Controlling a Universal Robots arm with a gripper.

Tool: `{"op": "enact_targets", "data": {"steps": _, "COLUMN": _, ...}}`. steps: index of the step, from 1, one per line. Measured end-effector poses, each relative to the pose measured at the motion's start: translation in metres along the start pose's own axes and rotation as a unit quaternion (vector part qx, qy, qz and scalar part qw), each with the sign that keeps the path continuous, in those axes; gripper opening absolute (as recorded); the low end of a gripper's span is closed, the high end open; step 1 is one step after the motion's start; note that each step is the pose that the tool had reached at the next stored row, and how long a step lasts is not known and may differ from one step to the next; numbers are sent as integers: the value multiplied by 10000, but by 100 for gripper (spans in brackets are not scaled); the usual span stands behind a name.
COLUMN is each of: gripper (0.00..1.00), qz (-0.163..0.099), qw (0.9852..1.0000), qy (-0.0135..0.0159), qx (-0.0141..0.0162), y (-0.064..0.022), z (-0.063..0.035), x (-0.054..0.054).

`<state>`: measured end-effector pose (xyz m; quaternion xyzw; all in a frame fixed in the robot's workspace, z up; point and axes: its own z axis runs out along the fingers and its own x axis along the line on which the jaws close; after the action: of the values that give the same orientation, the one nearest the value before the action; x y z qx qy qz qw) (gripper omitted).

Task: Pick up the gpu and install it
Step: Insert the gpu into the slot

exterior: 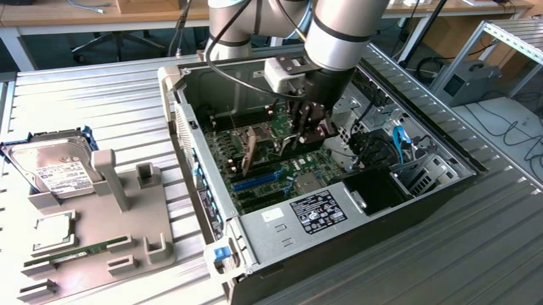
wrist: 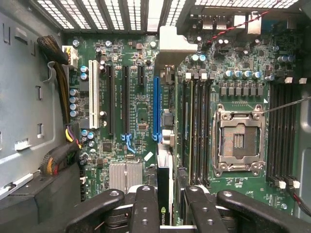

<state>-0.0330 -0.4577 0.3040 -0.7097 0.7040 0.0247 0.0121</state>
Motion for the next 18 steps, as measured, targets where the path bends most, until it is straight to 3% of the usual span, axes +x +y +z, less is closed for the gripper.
{"op": "enact_targets", "data": {"steps": 18, "gripper": 26, "qz": 0, "qw": 10000, "qy": 0, "qx": 0, "y": 69, "z": 23, "x": 5}}
